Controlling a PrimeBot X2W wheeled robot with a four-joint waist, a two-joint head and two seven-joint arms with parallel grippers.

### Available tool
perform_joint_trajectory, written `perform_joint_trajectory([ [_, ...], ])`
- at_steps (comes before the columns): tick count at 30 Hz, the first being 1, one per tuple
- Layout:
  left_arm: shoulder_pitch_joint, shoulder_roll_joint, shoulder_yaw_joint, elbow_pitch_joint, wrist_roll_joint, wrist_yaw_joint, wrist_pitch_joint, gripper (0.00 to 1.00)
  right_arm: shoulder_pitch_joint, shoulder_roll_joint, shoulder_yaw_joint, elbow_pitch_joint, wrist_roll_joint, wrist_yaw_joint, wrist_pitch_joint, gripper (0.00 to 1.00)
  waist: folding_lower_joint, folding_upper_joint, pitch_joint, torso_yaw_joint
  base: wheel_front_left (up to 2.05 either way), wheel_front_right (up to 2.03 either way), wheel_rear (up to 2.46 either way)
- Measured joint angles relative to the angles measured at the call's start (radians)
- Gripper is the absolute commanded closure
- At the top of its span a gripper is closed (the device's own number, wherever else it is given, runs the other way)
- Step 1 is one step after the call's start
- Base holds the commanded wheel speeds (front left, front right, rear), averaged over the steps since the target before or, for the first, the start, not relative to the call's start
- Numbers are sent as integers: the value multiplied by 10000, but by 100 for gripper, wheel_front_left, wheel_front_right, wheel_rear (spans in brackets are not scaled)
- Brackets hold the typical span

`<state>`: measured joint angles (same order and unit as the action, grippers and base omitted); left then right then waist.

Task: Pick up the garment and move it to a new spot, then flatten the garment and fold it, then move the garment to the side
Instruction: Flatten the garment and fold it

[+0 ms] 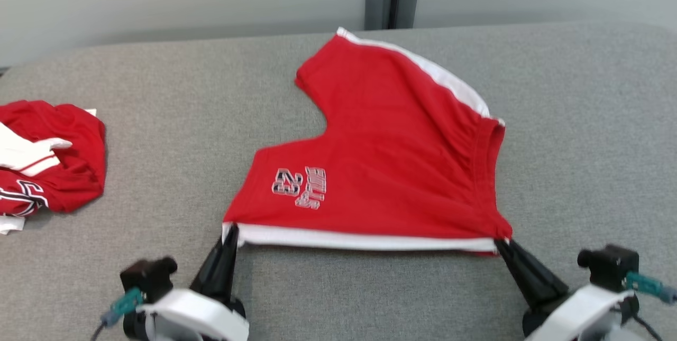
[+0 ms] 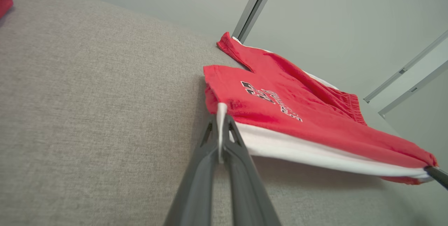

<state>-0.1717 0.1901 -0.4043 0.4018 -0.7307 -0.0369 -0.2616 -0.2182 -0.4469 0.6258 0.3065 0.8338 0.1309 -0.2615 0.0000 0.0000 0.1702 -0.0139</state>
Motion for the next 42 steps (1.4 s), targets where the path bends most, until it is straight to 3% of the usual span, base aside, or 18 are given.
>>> perform_joint_trajectory([
  [11, 1735, -46, 414, -326, 104, -2, 2, 100, 2417, 38, -257, -855, -244, 0, 382, 100, -1, 0, -896, 89, 0, 0, 0],
  [19, 1578, 174, 337, -527, 397, -6, 33, 100, 2638, 360, -660, -1538, -654, 0, 577, 100, -2, 0, -751, -29, 0, 0, 0],
  [30, -2080, 989, 19, -1093, 1206, -257, 1540, 100, 616, 773, -1149, -1914, -581, -2, 631, 100, -2, 0, 59, -684, 0, 0, 0],
  [35, -4533, 1361, -288, -407, 1638, -508, 2729, 100, -1242, 1252, -882, -988, -445, -2, 422, 100, -1, 0, 958, -1281, 0, 0, 0],
  [42, -6711, 1471, -523, 1014, 1881, -698, 3223, 100, -2941, 1837, -479, 244, -313, -2, 144, 100, -1, 0, 1894, -1933, 0, 0, 0],
])
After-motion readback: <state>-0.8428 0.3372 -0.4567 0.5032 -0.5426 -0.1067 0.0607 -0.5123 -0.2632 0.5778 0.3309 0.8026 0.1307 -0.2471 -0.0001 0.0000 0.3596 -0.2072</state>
